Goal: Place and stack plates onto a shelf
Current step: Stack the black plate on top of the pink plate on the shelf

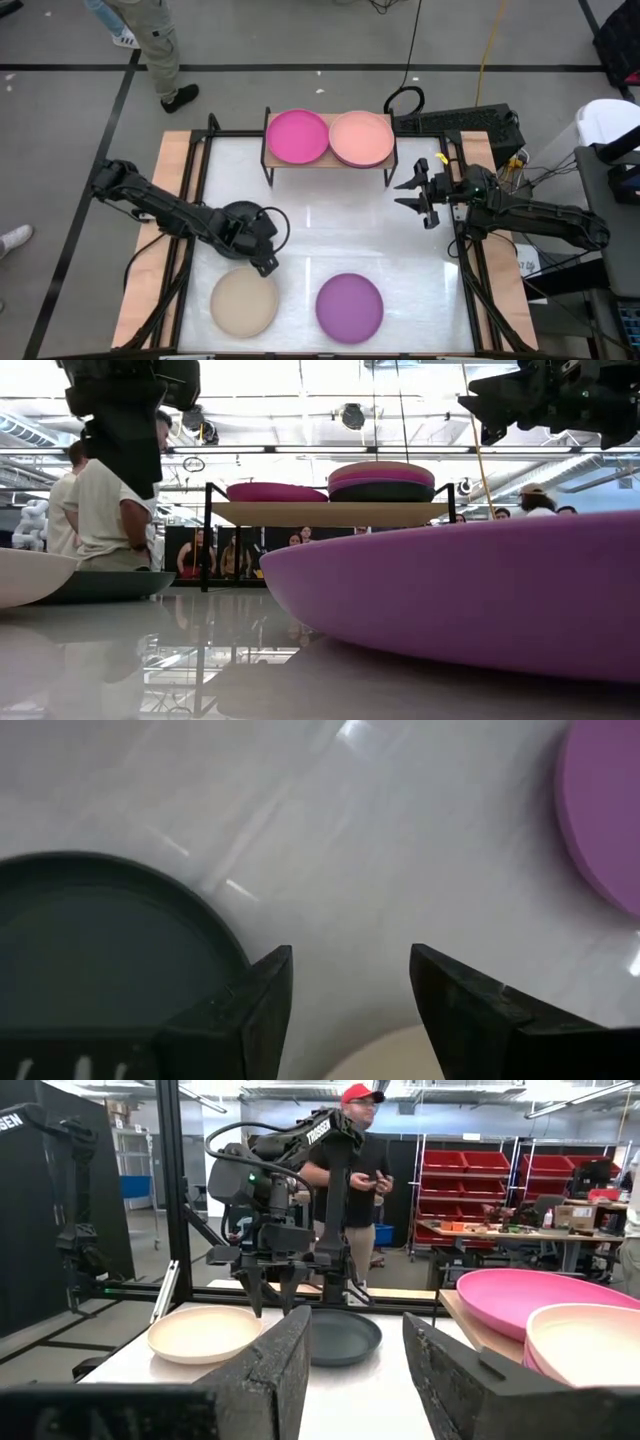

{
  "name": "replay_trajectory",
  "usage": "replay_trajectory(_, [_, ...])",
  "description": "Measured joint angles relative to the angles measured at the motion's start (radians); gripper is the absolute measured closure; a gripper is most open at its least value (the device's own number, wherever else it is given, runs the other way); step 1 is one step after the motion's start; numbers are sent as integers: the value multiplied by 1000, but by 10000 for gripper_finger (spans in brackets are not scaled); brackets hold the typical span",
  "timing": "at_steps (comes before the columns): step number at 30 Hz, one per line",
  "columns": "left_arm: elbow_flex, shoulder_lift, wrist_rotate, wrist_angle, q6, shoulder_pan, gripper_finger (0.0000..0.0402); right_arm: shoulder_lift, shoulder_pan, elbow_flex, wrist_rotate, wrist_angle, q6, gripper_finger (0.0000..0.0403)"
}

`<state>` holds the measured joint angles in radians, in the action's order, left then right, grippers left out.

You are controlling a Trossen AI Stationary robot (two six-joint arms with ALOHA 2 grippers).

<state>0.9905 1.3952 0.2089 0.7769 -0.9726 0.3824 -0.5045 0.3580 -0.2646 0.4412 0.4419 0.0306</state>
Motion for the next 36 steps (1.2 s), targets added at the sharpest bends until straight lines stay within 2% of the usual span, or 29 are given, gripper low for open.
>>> replay_trajectory(6, [0, 6, 1, 13, -44, 12, 195, 0, 0, 0, -5, 3, -8, 261])
replay_trajectory(15, [-1, 166, -17, 94, -54, -14, 195, -4, 0, -1, -29, 2, -13, 261])
replay_trajectory(30, [0, 319, -43, 134, -22, -104, 195, -6, 0, -1, -26, -5, -9, 261])
replay_trajectory(33, [0, 339, -90, 132, -9, -119, 211, -6, 0, -1, -26, -5, -9, 261])
replay_trajectory(36, [0, 340, -119, 122, 23, -133, 256, -6, 0, -1, -26, -6, -12, 261])
